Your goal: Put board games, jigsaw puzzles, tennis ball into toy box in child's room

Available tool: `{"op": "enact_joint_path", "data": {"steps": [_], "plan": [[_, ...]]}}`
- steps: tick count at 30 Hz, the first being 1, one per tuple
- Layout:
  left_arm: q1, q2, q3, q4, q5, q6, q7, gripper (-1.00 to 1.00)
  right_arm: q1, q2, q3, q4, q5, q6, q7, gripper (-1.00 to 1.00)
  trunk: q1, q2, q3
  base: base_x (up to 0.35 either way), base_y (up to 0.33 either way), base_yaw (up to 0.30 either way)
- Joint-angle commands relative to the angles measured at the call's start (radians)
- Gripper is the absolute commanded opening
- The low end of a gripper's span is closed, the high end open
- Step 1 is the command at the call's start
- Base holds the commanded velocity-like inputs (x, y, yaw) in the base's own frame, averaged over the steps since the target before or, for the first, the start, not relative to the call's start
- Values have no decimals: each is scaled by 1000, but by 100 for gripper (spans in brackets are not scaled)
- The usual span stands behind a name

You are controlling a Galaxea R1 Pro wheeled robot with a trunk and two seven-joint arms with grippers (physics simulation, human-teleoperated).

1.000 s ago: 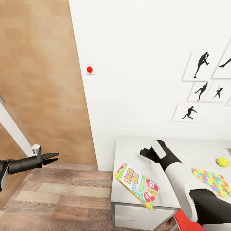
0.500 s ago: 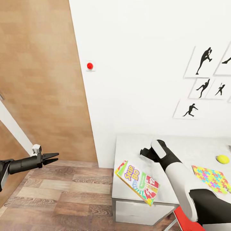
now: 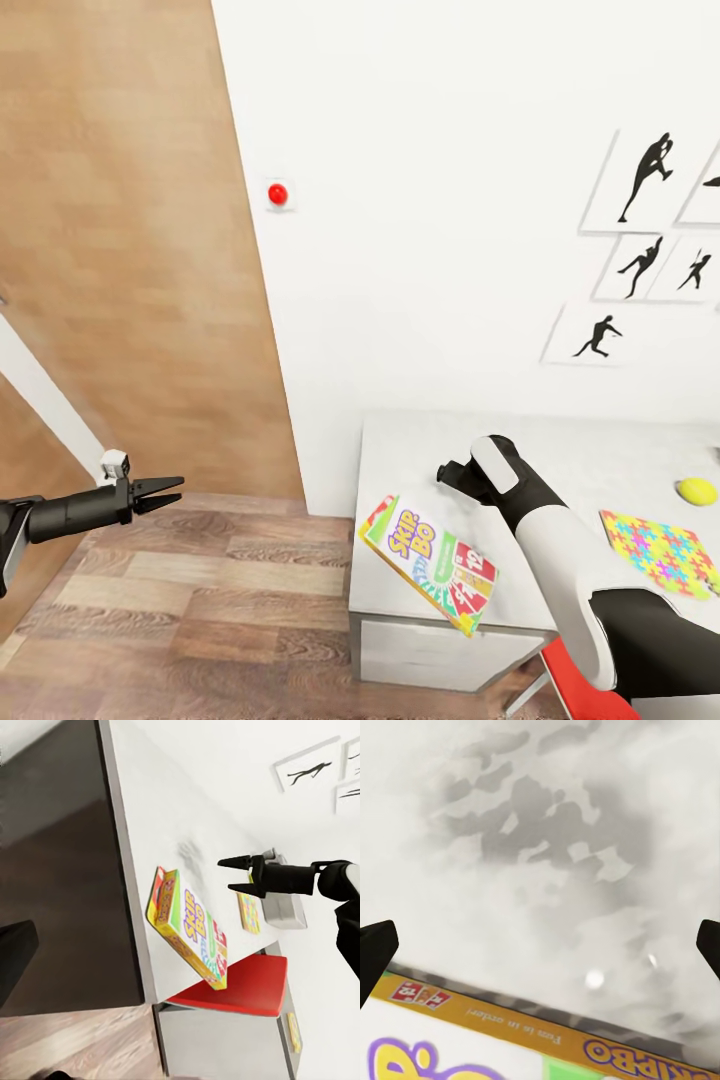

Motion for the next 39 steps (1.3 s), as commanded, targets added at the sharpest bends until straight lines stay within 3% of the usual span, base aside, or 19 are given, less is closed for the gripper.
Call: {"op": "enact_joint_path", "data": {"steps": [1,39], "plan": [[-1,-1,2,-1,-8,10,-8,100,-1,-1,4,-1,-10,1,-10,100,1,-2,-4,0,0,0],[-1,-2,0,-1,-9,10,-7,100,-1,-1,4,-1,-12,0,-10,100,1,-2,-65,-21,5,0]]}}
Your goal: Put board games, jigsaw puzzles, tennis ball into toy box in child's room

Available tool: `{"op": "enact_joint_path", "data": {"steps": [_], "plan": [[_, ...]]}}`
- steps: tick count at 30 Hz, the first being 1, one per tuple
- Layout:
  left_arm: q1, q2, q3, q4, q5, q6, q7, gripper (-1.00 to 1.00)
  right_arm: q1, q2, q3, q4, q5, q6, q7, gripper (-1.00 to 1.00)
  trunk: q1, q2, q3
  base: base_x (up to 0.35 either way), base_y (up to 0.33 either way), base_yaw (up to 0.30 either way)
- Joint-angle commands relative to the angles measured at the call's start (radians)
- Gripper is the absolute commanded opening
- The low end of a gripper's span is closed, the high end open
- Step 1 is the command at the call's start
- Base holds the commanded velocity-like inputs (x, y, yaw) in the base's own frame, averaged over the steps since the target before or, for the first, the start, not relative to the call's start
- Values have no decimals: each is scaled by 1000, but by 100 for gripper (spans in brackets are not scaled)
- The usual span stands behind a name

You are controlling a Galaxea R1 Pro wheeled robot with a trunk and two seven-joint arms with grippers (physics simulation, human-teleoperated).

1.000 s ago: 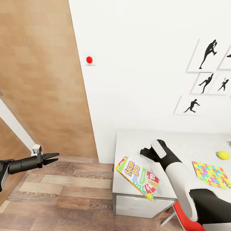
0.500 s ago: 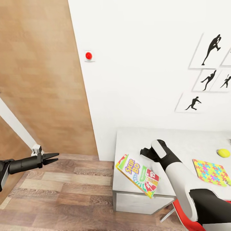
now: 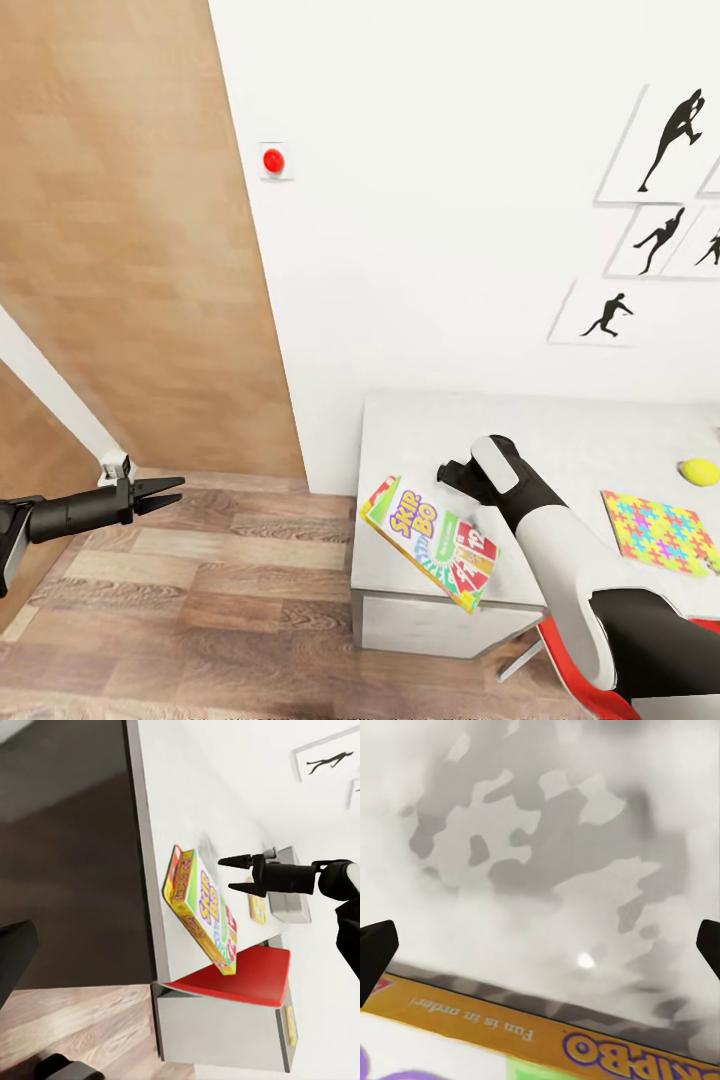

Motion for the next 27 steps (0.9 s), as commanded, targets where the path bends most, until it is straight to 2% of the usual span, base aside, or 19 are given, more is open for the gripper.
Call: {"op": "enact_joint_path", "data": {"steps": [1,16,27], "plan": [[-1,0,2,-1,-8,10,-8,100,-1,-1,5,-1,-10,1,-10,100,1,-2,-4,0,0,0],[-1,0,3,-1,-8,10,-7,100,-1,-1,4,-3,-10,0,-10,100,1,-2,-28,-21,3,0],[-1,0,2,-1,-8,10,-8,100,0,-1,4,-3,-9,-38,-10,100,1,-2,-41,-66,19,0]]}}
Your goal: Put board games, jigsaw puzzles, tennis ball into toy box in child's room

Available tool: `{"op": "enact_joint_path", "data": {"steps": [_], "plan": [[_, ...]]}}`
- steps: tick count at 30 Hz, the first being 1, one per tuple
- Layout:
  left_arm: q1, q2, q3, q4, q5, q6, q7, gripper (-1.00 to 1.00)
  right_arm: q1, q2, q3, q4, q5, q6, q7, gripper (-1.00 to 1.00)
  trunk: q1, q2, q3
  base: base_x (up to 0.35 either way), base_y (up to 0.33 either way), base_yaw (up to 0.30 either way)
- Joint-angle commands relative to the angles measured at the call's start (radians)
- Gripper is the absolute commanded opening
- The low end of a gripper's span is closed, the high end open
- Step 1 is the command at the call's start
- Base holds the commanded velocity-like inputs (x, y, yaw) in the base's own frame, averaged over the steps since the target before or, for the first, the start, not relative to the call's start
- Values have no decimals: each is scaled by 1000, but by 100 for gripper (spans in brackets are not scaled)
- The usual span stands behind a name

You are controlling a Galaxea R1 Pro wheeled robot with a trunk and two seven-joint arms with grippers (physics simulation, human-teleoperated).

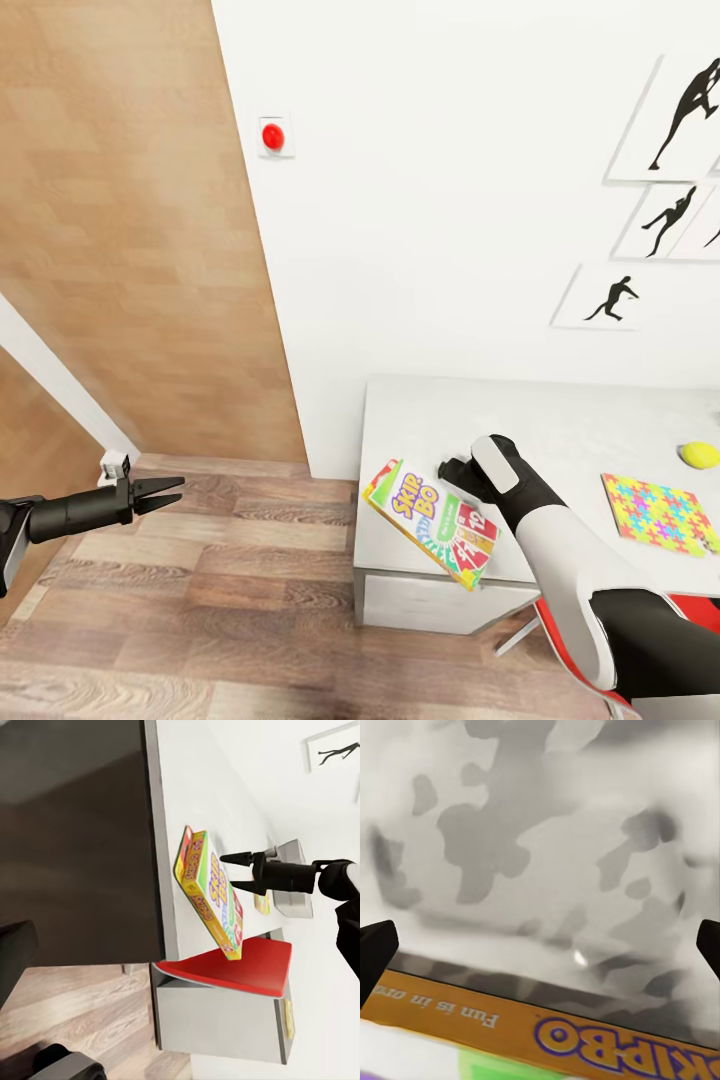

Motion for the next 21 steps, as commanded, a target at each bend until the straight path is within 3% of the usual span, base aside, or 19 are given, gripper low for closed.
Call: {"op": "enact_joint_path", "data": {"steps": [1,21], "plan": [[-1,0,2,-1,-9,10,-8,100,-1,-1,5,-1,-10,0,-10,100,1,-2,-2,-7,2,0],[-1,-1,2,-1,-9,10,-8,100,0,0,7,-1,-11,-2,-10,100,1,-2,-3,-1,0,0]]}}
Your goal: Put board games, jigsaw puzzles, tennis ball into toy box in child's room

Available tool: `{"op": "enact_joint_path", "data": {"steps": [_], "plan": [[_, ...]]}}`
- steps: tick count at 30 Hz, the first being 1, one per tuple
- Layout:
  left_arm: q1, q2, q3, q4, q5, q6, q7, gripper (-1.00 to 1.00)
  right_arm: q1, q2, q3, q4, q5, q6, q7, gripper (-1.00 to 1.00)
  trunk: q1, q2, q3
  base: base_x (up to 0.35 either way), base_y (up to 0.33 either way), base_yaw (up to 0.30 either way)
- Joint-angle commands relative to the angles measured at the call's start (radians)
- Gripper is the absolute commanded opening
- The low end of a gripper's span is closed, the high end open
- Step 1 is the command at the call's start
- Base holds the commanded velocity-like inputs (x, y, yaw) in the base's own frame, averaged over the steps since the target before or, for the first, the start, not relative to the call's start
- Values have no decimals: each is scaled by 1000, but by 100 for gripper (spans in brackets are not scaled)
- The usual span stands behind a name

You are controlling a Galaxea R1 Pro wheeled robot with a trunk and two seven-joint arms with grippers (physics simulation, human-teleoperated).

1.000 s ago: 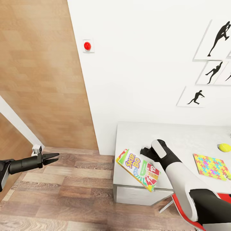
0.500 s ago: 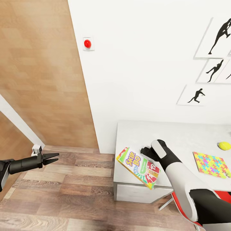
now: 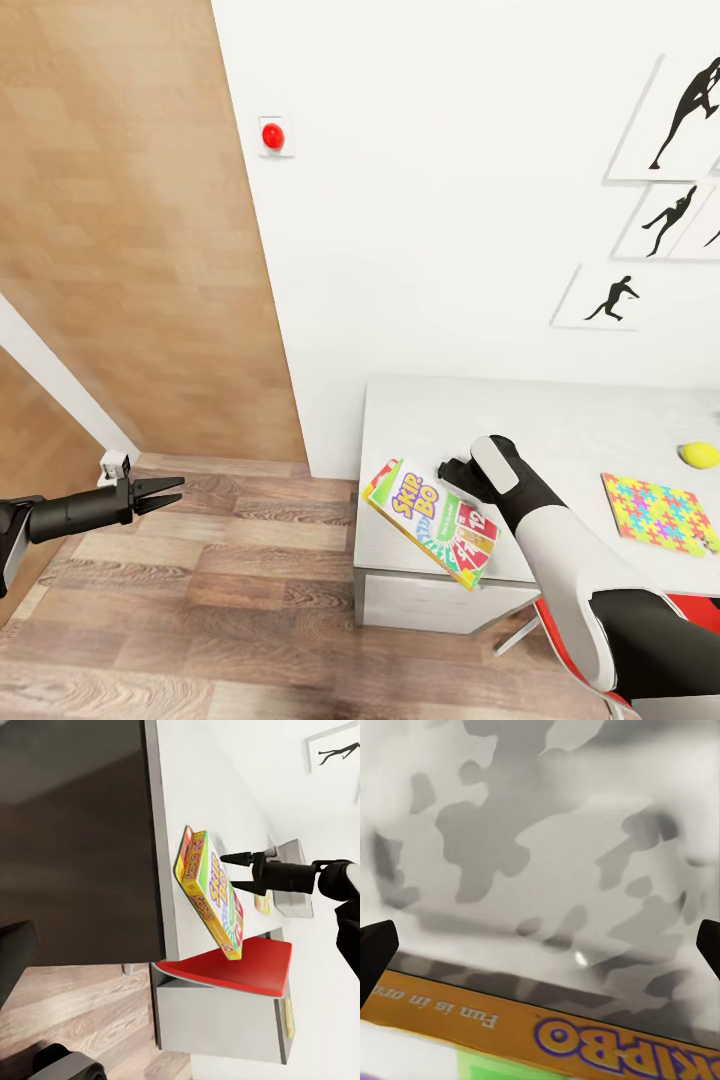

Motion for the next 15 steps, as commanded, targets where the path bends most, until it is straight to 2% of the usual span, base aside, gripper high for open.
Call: {"op": "enact_joint_path", "data": {"steps": [1,7,15], "plan": [[-1,-1,2,-1,-9,10,-8,100,-1,0,5,-1,-11,1,-10,100,1,-2,-2,0,0,0],[-1,-1,2,-1,-9,10,-8,100,-1,0,5,-1,-11,1,-10,100,1,-2,-2,-21,0,0],[-1,-2,2,-1,-9,10,-6,100,-1,0,5,-3,-11,1,-10,100,1,-2,-2,-104,0,0]]}}
